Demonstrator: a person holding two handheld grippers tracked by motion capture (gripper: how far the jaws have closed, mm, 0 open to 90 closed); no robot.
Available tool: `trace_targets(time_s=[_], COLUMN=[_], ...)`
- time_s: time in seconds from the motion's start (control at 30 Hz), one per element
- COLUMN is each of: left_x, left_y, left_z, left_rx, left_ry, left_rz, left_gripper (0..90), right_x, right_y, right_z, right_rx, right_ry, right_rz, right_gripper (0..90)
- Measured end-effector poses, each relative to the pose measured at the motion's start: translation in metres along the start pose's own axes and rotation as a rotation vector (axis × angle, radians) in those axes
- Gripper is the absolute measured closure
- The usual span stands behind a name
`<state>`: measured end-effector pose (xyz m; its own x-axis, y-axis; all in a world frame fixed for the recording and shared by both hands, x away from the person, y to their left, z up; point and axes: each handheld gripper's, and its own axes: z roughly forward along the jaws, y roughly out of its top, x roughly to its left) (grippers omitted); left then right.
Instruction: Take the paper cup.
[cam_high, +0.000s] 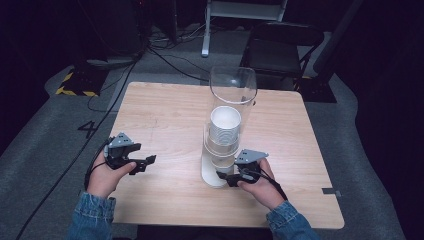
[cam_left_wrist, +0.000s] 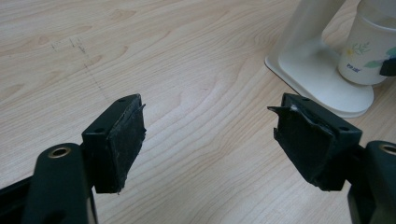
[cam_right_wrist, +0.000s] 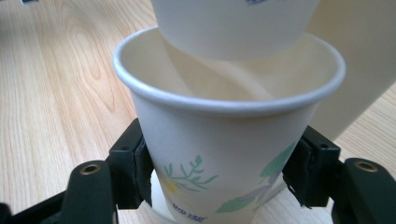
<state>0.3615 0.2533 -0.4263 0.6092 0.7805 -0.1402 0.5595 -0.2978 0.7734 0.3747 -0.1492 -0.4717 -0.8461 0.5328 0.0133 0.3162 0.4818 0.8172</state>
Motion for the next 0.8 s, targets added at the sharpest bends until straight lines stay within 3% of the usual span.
trace_targets(time_s=[0.23, 0.6, 0.8], left_x=[-0.001, -0.003, -0.002], left_y=[0.005, 0.013, 0.015], left_z=[0.006, 0.019, 0.021], left_rx=[0.005, 0.014, 0.013], left_ry=[-0.015, -0.037, -0.034], left_rz=[0.011, 0.022, 0.016], left_gripper=[24.0, 23.1, 22.0], right_x=[-0.002, -0.012, -0.021], right_y=[-0.003, -0.011, -0.010], right_z=[-0.008, -0.029, -0.046], right_rx=[0.045, 0.049, 0.016], right_ry=[-0.010, -0.076, -0.114], right_rz=[-0.017, 0.006, 0.033], right_gripper=[34.4, 34.4, 34.3])
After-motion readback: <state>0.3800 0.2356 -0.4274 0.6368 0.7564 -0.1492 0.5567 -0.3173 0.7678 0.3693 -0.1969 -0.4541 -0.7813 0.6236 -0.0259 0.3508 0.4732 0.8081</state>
